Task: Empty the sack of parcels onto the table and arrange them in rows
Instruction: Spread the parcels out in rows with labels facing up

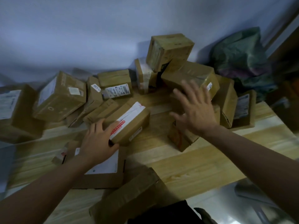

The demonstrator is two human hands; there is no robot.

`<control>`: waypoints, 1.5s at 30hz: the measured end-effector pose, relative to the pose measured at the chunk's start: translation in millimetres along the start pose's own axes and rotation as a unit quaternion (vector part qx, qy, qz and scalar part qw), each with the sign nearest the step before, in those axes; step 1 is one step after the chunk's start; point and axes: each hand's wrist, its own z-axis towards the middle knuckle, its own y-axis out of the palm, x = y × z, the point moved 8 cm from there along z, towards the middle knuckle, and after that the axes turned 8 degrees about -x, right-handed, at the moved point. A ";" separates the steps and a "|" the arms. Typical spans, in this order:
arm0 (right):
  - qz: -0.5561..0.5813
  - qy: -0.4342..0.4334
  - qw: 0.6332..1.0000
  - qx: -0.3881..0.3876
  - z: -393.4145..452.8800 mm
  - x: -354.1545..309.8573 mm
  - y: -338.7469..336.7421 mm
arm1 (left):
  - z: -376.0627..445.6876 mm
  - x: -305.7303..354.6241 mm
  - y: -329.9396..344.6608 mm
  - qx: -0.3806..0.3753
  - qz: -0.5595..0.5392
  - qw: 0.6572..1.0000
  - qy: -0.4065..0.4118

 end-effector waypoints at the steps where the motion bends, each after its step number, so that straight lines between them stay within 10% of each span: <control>1: 0.037 0.055 0.997 0.046 4.4 15.3 -11.9 | -0.5 -3.6 -0.4 -0.002 -0.002 1.000 -0.005; 5: 0.182 0.253 0.950 -0.029 29.7 75.3 -8.2 | 1.1 -3.3 -1.4 -0.020 -0.029 0.999 -0.015; 11: 0.184 0.123 0.965 -0.140 32.9 29.6 32.6 | 0.3 6.4 -5.2 0.023 -0.029 0.999 0.002; 22: 0.158 -0.009 0.987 -0.022 24.1 23.8 19.3 | -30.3 -5.8 -25.2 0.042 -0.083 0.988 -0.125; 45: 0.156 -0.097 0.973 -0.137 37.8 7.7 -17.6 | -91.5 -16.4 -65.8 0.101 -0.222 0.938 -0.245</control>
